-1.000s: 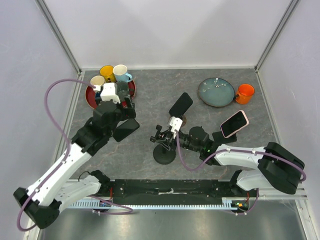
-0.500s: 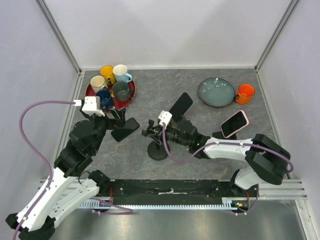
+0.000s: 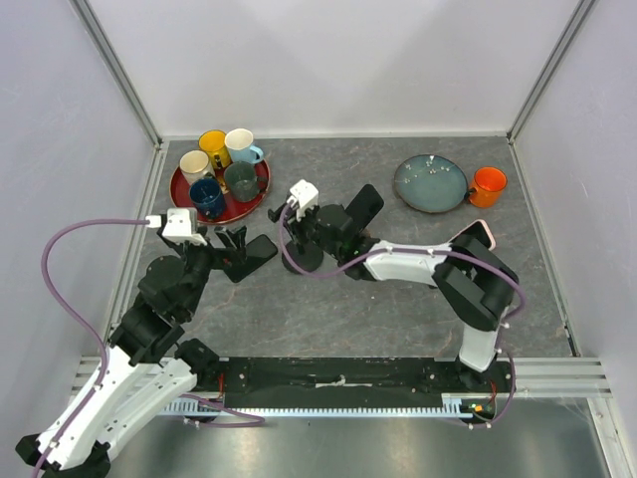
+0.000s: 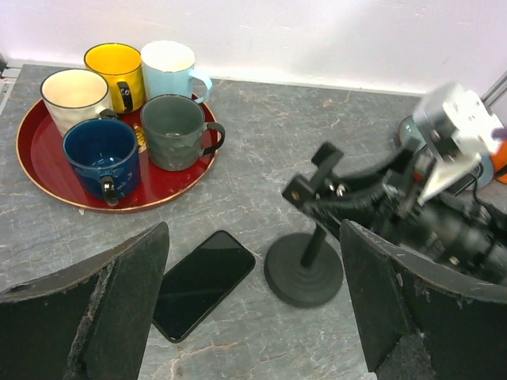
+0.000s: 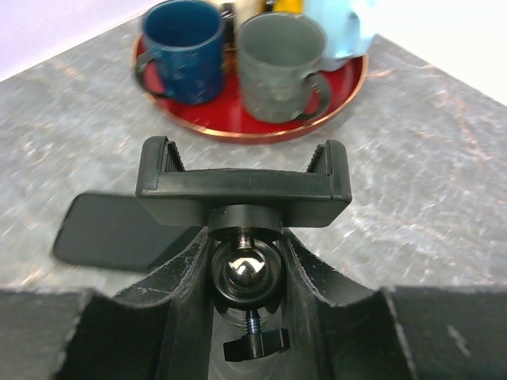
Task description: Remove the phone from the phone stand
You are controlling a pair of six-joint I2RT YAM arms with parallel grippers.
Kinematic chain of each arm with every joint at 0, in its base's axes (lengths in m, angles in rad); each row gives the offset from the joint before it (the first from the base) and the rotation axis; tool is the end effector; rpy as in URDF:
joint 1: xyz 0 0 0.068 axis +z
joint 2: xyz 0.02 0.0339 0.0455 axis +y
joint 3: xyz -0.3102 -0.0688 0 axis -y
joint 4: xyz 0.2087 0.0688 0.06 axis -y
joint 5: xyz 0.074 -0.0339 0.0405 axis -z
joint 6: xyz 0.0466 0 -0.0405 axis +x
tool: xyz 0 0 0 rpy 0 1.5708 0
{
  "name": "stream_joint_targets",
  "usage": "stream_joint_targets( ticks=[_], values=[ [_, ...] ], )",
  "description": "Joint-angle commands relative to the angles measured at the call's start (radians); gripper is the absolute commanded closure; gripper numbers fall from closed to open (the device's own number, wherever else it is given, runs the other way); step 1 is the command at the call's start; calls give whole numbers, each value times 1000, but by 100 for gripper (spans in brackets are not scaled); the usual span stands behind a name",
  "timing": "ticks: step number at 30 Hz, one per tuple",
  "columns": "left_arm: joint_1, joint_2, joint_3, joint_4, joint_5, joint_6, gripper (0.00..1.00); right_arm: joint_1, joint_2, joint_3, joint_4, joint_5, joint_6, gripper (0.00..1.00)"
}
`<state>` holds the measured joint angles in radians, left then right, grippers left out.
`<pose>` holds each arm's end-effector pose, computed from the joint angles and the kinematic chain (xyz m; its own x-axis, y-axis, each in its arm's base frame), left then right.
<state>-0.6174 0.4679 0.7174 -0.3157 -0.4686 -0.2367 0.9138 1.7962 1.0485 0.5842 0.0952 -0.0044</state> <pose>0.0496 -0.0094 0.3554 -0.0874 -0.1945 -0.9770 0.1323 0.9698 -0.2049 0.2490 0.3156 0.2983 -0.0962 -0.1319 -0.9866 -0.7314 0.6817 -0.0198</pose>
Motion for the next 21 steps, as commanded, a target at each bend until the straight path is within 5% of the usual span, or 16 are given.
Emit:
stream_joint_targets(
  ticks=[1, 21],
  values=[
    [11, 5, -7, 43, -10, 46, 6, -38, 81, 157, 124, 115, -37, 100],
    [110, 14, -24, 64, 90, 25, 7, -138, 439, 581, 126, 144, -19, 95]
  ],
)
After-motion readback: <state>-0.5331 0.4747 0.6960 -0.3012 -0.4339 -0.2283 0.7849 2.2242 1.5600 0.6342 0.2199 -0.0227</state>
